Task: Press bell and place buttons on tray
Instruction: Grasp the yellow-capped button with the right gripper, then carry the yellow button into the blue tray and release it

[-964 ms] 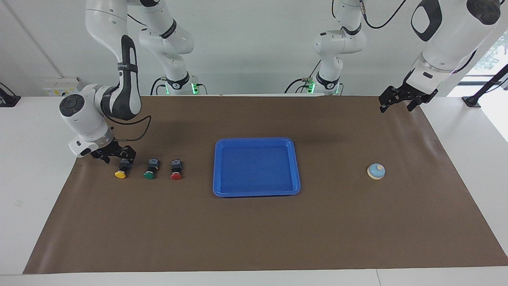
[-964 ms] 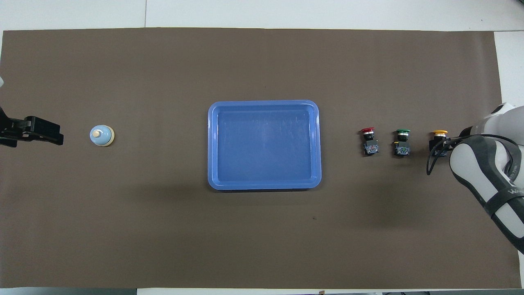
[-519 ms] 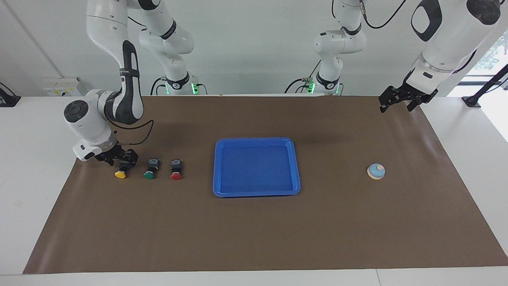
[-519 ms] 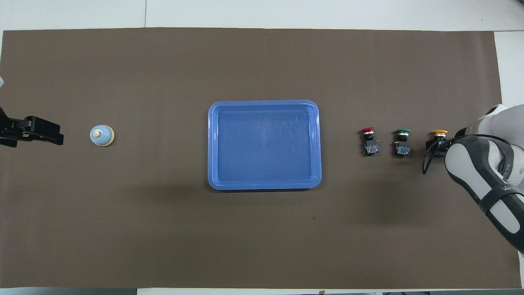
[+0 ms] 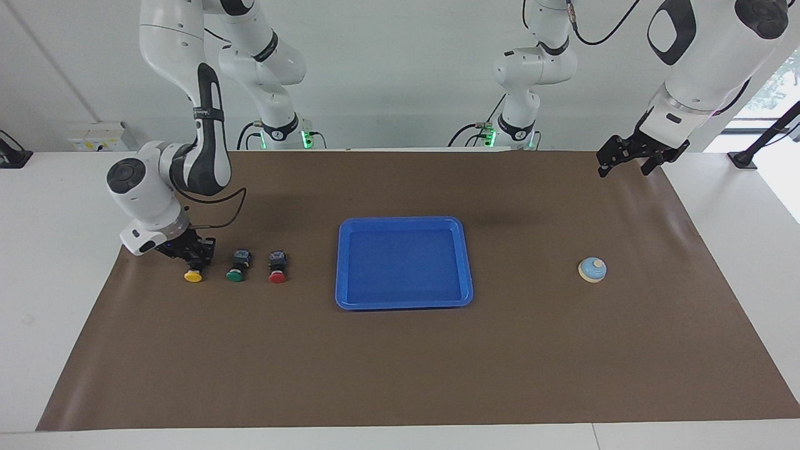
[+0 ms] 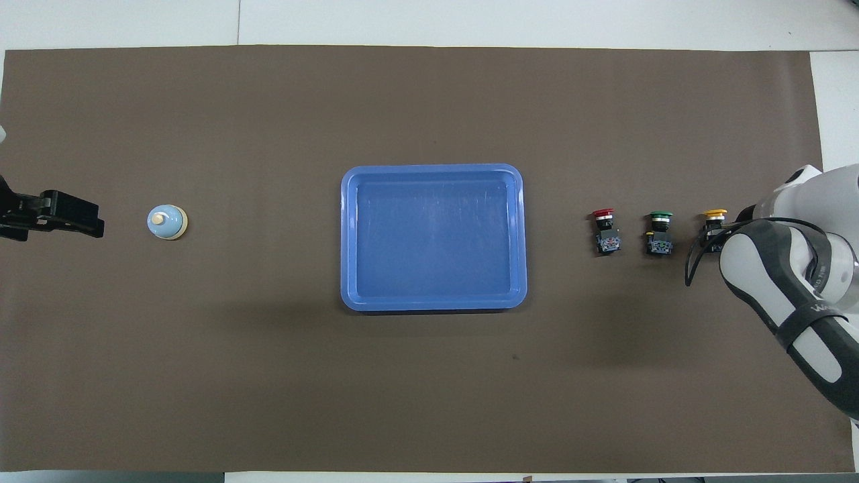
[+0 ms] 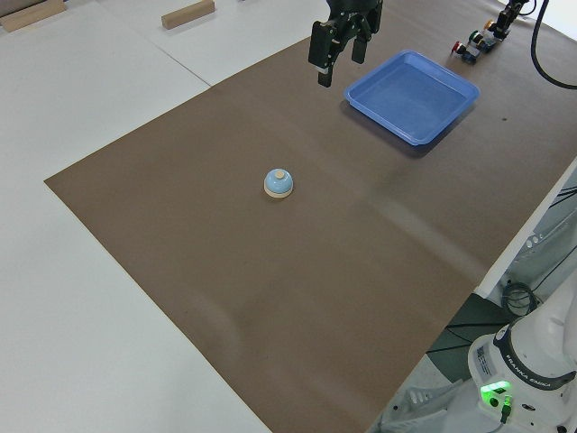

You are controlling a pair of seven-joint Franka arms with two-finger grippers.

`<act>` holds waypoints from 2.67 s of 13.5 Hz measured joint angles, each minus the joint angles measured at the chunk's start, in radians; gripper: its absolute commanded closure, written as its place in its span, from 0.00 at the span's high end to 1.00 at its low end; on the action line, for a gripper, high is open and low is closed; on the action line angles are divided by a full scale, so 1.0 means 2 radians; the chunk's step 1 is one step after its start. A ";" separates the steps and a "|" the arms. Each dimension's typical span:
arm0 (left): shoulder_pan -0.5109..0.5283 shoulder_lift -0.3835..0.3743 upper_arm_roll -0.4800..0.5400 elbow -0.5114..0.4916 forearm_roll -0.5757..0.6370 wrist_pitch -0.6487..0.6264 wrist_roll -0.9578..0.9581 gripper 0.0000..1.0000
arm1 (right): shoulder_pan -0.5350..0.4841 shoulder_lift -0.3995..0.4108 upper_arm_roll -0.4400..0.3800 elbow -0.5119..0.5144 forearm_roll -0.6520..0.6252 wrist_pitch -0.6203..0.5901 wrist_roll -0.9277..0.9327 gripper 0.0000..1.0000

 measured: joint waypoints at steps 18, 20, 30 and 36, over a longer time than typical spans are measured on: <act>0.000 0.000 0.000 0.000 0.000 0.000 0.000 1.00 | 0.322 0.063 0.011 0.217 0.057 -0.160 0.397 0.00; 0.000 0.000 0.000 0.000 0.000 0.000 0.000 1.00 | 0.330 0.086 0.011 0.221 0.065 -0.145 0.398 0.00; 0.000 0.000 0.000 0.000 0.000 0.000 0.000 1.00 | 0.336 0.098 0.010 0.159 0.064 -0.106 0.397 1.00; 0.000 0.000 0.000 0.000 0.000 0.000 0.000 1.00 | 0.324 0.064 -0.001 0.163 0.038 -0.134 0.352 1.00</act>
